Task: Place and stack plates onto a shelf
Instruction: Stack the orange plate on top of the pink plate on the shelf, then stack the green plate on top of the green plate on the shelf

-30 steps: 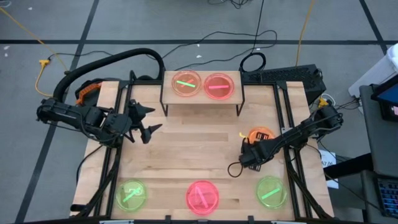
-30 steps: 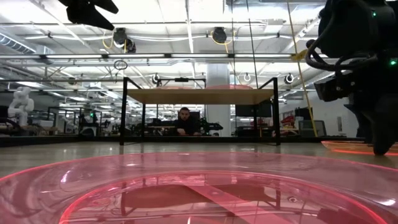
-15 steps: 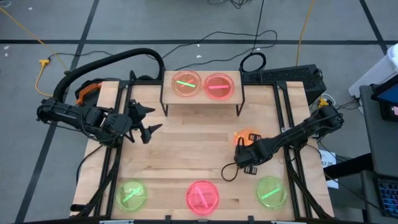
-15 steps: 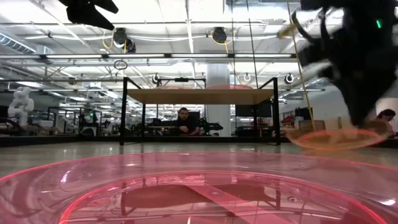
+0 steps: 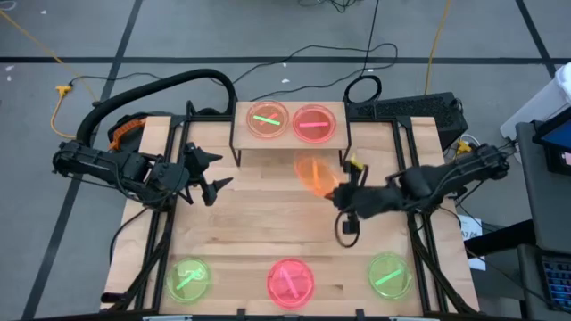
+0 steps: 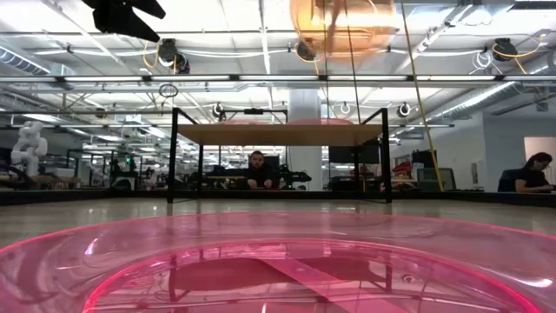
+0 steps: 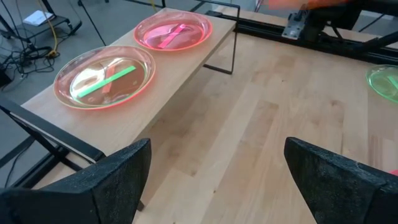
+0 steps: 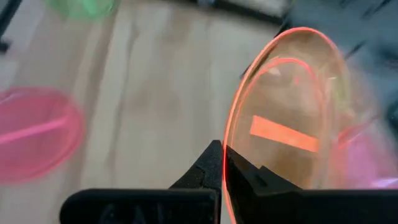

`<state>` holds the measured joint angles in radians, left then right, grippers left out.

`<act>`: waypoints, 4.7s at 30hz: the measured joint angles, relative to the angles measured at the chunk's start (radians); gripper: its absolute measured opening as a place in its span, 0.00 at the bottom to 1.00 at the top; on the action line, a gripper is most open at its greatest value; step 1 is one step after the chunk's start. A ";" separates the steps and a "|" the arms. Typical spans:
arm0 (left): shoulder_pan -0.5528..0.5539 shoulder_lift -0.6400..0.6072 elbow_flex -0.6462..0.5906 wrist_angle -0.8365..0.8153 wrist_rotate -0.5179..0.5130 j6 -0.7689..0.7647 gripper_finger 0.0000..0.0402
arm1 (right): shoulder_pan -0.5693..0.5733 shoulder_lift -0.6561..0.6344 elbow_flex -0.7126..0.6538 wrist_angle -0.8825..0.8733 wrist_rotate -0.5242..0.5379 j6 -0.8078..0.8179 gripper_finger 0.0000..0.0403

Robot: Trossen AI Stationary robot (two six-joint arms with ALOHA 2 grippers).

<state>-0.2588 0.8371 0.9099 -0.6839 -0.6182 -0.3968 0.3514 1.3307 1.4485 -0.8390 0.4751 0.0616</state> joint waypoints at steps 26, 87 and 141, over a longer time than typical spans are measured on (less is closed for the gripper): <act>0.000 0.000 0.000 0.000 0.000 0.000 0.93 | -0.621 0.238 0.031 0.177 -0.137 -0.549 0.00; 0.000 0.000 0.000 0.000 0.000 0.000 0.93 | -0.529 0.118 0.031 0.239 -0.193 -0.395 0.37; 0.000 0.000 0.000 0.000 0.000 0.000 0.93 | -0.309 -0.356 -0.905 1.180 -0.268 -0.125 0.37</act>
<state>-0.2585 0.8375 0.9100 -0.6837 -0.6181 -0.3965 0.0422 0.9749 0.5438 0.3412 0.2073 -0.0632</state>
